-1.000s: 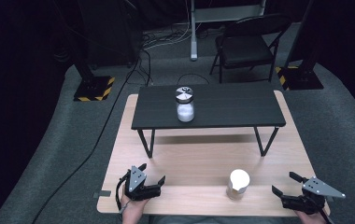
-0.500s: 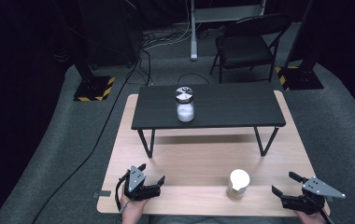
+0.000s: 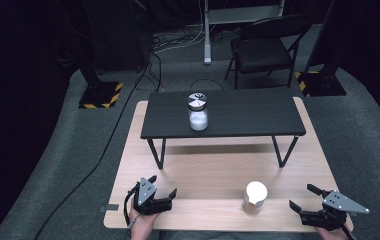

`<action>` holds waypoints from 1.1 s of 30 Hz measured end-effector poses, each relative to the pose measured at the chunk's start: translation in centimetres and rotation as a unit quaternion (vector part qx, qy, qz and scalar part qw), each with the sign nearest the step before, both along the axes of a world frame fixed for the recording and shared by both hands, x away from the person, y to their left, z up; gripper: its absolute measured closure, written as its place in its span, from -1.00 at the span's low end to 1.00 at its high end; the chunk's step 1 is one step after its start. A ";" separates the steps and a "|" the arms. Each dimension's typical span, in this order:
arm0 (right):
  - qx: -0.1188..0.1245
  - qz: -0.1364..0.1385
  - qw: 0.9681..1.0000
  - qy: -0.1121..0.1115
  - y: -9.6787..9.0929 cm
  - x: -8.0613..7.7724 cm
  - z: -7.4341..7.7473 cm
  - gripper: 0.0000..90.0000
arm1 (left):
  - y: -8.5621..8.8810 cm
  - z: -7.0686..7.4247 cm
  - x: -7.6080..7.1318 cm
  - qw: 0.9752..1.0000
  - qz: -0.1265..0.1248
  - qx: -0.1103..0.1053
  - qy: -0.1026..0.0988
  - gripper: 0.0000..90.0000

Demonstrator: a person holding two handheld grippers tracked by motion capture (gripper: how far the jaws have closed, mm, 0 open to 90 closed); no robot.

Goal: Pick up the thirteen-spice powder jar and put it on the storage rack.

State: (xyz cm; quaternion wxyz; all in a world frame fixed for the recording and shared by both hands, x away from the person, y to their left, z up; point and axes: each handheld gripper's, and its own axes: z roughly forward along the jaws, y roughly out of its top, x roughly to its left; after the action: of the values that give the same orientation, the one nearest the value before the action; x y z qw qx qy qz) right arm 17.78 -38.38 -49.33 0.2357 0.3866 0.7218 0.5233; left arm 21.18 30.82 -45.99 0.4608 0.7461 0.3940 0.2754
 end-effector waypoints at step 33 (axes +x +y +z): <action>0.010 0.093 0.996 0.000 1.0 1.5 -0.3 -0.95 | -0.1 0.0 0.1 1.000 -0.002 0.001 0.003 -0.77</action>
State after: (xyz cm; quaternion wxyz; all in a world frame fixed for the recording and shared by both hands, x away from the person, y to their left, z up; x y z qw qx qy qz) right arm 19.26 -37.36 -49.64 0.1824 0.3206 0.7495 0.5498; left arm 21.32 30.70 -45.99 0.4596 0.7480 0.3938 0.2725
